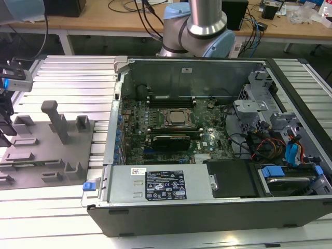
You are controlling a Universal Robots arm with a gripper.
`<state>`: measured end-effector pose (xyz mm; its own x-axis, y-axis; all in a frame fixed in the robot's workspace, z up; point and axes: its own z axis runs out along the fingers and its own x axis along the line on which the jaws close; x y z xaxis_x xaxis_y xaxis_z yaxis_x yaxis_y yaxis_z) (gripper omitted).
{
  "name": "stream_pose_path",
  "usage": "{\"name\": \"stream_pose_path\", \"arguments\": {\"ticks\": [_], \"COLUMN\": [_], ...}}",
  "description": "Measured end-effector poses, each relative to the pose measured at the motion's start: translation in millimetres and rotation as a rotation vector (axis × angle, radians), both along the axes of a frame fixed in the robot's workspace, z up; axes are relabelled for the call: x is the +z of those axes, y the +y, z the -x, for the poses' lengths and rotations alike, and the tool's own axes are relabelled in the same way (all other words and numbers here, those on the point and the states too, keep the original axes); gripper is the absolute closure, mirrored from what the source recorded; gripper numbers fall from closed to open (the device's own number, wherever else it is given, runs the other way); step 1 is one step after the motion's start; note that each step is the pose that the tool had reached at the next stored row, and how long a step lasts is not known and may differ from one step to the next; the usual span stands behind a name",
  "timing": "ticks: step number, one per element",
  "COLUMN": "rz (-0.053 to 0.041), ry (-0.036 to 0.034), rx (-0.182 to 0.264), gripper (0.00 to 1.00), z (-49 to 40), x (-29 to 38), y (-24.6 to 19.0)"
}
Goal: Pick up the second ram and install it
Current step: 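Pick up the second ram and move it above second insertion slot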
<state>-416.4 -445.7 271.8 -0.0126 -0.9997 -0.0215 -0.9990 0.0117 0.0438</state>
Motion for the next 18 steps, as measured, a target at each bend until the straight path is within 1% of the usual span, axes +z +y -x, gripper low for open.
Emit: {"name": "stream_pose_path", "arguments": {"ticks": [11, 16, 18], "rz": [0.0000, 0.0000, 0.0000], "ry": [0.0000, 0.0000, 0.0001], "rx": [0.000, 0.000, 0.000], "gripper": [0.64, 0.64, 0.64], "z": [0.0, 0.0, 0.0], "x": [-8.5, -14.3, -15.5], "y": [0.0, 0.0, 0.0]}}
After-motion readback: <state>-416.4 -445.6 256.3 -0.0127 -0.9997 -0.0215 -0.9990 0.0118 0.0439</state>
